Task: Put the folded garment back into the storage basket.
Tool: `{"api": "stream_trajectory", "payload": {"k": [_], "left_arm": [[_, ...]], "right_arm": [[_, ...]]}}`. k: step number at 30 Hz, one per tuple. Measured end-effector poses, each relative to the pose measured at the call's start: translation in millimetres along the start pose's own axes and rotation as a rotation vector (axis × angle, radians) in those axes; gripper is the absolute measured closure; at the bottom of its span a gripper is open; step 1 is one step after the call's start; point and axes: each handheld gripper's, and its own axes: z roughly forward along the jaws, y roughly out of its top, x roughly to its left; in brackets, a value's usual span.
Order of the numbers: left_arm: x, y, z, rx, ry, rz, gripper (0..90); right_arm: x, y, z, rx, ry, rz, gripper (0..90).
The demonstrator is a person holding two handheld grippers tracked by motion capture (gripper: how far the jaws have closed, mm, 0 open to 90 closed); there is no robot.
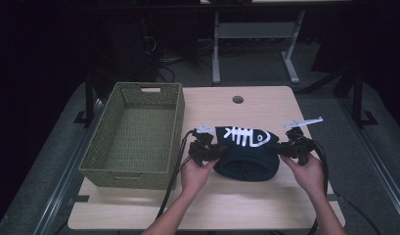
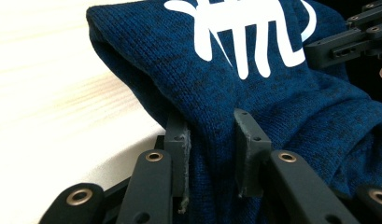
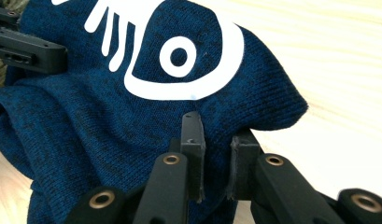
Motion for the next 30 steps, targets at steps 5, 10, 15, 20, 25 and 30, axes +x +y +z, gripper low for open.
{"api": "stream_trajectory", "payload": {"k": [5, 10, 15, 20, 25, 30], "left_arm": [[-1.8, 10.7, -12.2, -0.009, 0.014, 0.02, 70.5], [-2.1, 15.9, -22.3, -0.017, 0.019, 0.024, 70.5], [-0.2, 18.5, -30.5, -0.022, 0.024, 0.025, 70.5], [0.6, 21.6, -38.7, -0.032, 0.026, 0.022, 70.5], [2.9, 25.5, -46.7, -0.034, 0.023, 0.023, 70.5], [4.1, 30.3, -54.8, -0.041, 0.022, 0.025, 70.5]], "right_arm": [[5.9, 7.9, -6.4, -0.019, -0.001, -0.004, 79.6], [14.2, 19.0, -11.4, -0.027, -0.001, -0.02, 79.6], [21.1, 25.0, -13.5, -0.026, -0.004, -0.028, 79.6], [26.7, 32.4, -16.1, -0.029, -0.003, -0.04, 79.6], [31.8, 39.2, -19.2, -0.035, 0.001, -0.053, 79.6], [37.0, 46.6, -22.6, -0.04, 0.004, -0.063, 79.6]]}}
